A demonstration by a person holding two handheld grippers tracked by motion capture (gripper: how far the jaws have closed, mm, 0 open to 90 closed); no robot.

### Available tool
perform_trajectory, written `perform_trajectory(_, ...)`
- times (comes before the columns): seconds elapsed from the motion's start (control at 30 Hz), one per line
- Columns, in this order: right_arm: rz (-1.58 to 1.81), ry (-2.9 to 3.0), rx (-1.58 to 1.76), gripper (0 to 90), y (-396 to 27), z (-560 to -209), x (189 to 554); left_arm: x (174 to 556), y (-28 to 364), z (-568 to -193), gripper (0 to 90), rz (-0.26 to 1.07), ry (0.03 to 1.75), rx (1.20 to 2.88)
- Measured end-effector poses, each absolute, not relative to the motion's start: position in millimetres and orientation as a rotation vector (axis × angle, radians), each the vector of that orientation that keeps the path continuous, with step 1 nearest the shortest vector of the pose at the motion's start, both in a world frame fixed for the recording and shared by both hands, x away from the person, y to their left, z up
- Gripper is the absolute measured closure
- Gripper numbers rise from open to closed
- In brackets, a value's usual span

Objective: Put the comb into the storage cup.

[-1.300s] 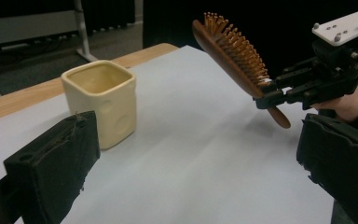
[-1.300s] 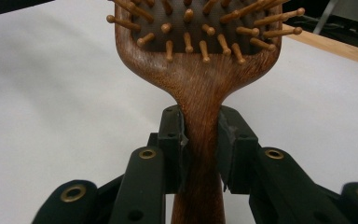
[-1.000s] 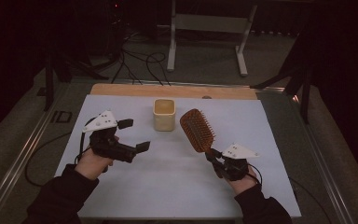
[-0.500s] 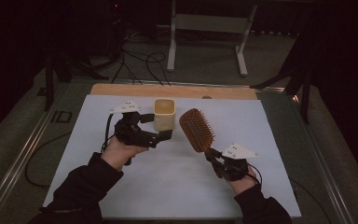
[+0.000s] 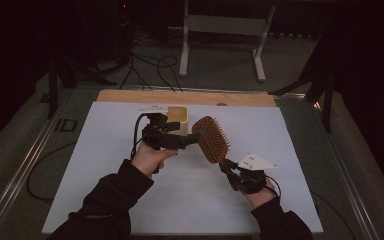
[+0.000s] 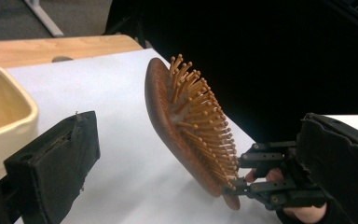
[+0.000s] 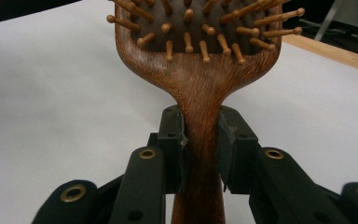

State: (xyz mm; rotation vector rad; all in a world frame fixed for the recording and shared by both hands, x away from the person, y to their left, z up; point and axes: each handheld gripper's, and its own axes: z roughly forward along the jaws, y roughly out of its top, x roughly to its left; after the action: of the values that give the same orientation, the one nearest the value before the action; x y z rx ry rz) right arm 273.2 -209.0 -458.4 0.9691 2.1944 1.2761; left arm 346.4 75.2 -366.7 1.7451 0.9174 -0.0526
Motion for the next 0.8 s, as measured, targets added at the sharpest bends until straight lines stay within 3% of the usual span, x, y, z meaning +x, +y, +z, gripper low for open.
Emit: perform_trajectory(0.8, 1.290, 2.201, 0.965, 73.0, -209, -458, 273, 363, 29, -400, 3.0, -0.172, 1.020, 1.713)
